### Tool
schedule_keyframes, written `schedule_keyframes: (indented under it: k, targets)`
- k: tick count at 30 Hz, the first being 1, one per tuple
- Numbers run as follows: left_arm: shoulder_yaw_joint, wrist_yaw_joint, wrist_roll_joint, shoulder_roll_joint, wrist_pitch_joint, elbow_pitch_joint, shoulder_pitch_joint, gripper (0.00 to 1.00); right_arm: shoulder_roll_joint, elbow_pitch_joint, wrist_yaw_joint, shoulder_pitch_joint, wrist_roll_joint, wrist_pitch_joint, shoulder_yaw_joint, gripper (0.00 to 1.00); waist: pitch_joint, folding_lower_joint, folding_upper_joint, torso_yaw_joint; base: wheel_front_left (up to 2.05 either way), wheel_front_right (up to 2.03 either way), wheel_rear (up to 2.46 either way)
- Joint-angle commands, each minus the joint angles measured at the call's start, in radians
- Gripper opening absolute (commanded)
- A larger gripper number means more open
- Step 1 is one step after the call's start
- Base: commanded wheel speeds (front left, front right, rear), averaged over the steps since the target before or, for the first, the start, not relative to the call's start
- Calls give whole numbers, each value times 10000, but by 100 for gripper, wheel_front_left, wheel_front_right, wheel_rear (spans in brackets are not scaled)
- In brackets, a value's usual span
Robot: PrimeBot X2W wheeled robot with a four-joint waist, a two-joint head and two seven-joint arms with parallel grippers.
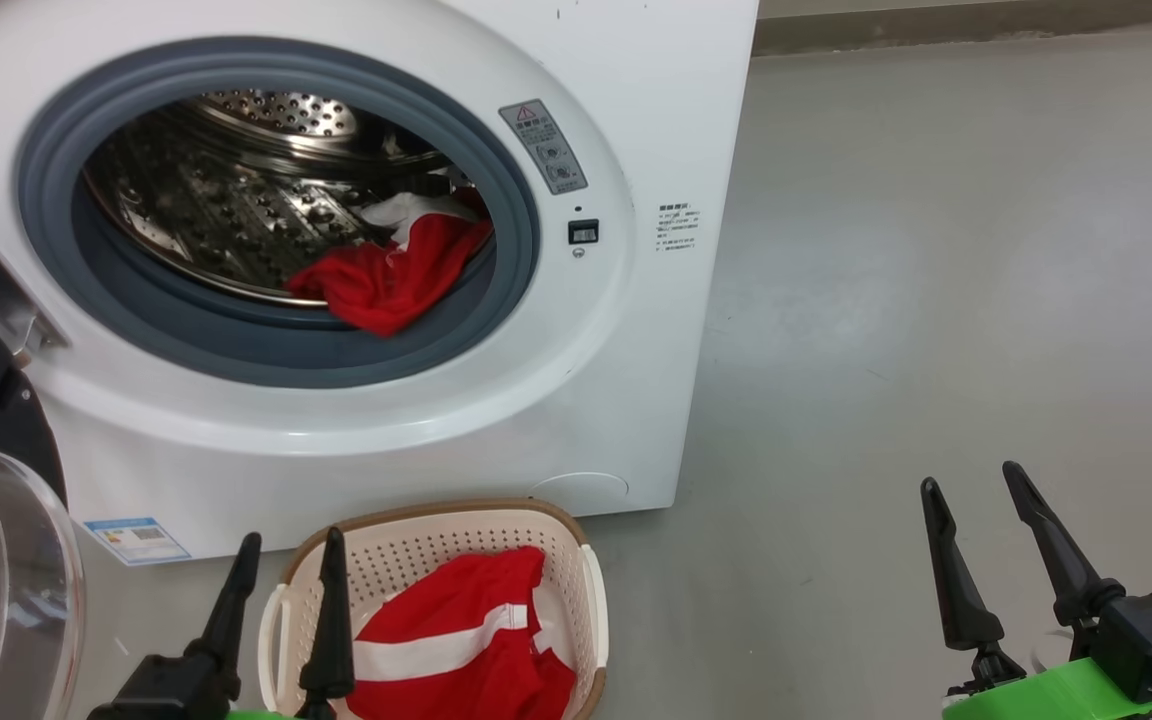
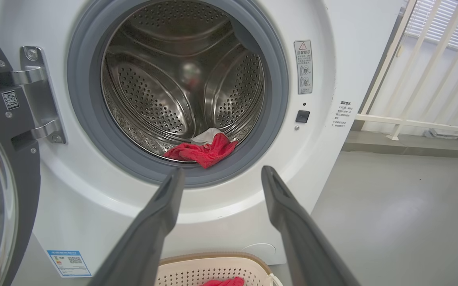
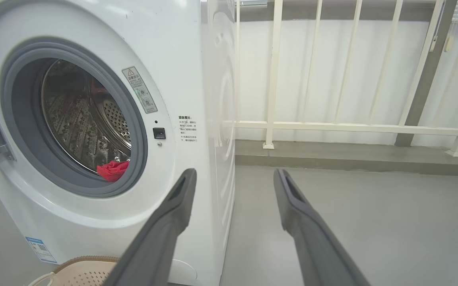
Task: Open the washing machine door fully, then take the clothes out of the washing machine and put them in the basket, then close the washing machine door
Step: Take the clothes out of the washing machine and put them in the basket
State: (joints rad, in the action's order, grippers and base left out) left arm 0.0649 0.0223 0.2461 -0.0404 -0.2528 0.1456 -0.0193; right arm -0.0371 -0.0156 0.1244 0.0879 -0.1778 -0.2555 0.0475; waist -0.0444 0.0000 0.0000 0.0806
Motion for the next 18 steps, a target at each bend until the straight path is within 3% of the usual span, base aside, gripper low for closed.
schedule_keyframes:
  k: [1, 18]
  targets:
    - [-361, -45, -44, -99, -89, -220, -204, 100, -131, 266, 63, -168, -39, -63, -263, 100, -19, 0, 0, 0, 0, 0, 0]
    - [-339, -41, 332, -99, -89, 9, -354, 100, -131, 272, 63, -220, 27, -63, -318, 100, -187, 0, 0, 13, 0, 0, 0]
